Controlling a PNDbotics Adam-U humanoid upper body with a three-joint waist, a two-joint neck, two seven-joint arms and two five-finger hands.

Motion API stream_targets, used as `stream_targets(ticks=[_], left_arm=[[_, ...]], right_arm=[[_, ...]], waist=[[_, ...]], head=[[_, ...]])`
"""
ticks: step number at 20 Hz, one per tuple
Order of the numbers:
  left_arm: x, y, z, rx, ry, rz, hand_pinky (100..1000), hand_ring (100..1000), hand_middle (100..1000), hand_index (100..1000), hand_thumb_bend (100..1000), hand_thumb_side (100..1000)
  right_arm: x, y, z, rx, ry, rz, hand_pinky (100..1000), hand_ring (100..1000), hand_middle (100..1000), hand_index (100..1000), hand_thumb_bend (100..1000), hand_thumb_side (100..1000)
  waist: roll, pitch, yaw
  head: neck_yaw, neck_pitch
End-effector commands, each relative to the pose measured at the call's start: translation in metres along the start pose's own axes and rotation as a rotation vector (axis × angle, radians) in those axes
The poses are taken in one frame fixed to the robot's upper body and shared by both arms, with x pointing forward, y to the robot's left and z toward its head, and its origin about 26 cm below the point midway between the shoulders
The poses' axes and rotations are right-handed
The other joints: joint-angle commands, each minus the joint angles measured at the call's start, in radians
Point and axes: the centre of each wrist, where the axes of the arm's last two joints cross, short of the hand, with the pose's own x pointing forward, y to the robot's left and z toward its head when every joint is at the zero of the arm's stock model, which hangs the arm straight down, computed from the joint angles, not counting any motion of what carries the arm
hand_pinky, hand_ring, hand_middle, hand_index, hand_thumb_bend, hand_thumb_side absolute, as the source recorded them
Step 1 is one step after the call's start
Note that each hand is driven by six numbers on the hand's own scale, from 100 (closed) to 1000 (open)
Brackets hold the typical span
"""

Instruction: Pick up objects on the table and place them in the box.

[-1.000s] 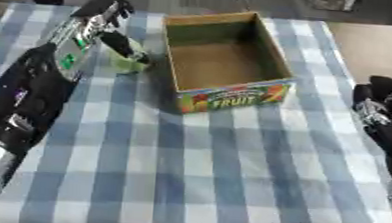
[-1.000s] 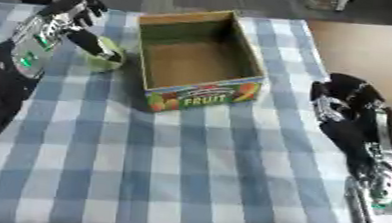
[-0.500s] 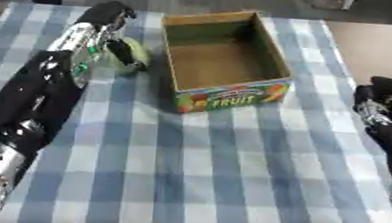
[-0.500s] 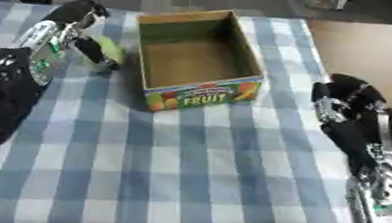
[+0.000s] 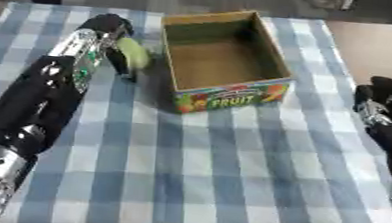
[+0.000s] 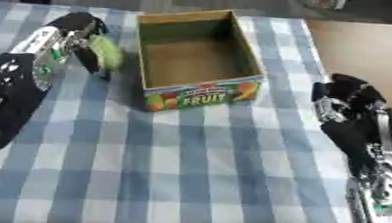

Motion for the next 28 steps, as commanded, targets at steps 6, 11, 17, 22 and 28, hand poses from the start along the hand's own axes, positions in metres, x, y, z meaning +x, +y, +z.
stream_targets(ticks=[6, 11, 17, 22, 28], left_arm=[[-0.006, 0.007, -0.001, 0.045, 0.048, 0.026, 616, 637, 683, 797, 667, 117], [-0.008, 0.002, -0.002, 0.011, 0.064, 0.043, 531, 531, 563, 732, 417, 100], [-0.009, 0.006, -0.001, 0.054, 0.09, 0.064, 475, 401, 432, 605, 104, 184], [-0.004, 0.029, 0.006, 0.125, 0.039, 0.086, 456, 373, 400, 563, 115, 187], [0.015, 0.07, 0.029, 0.238, -0.102, 0.067, 450, 366, 395, 554, 108, 187]], right_arm=[[0.007, -0.002, -0.004, 0.007, -0.029, 0.003, 622, 699, 614, 727, 302, 269], [0.007, -0.002, -0.004, 0.006, -0.028, 0.002, 622, 699, 614, 727, 297, 270], [0.007, -0.003, -0.004, 0.004, -0.029, 0.001, 622, 698, 614, 727, 295, 268], [0.007, -0.003, -0.004, 0.001, -0.028, 0.001, 622, 698, 614, 727, 291, 268], [0.007, -0.004, -0.004, -0.002, -0.025, 0.003, 622, 698, 614, 727, 284, 268]], waist=[[-0.002, -0.011, -0.004], [-0.004, -0.011, -0.005], [-0.006, -0.013, -0.005], [-0.006, -0.015, -0.003], [-0.004, -0.018, 0.002]], head=[[-0.002, 0.006], [-0.003, 0.006], [-0.003, 0.006], [-0.004, 0.006], [-0.008, 0.006]])
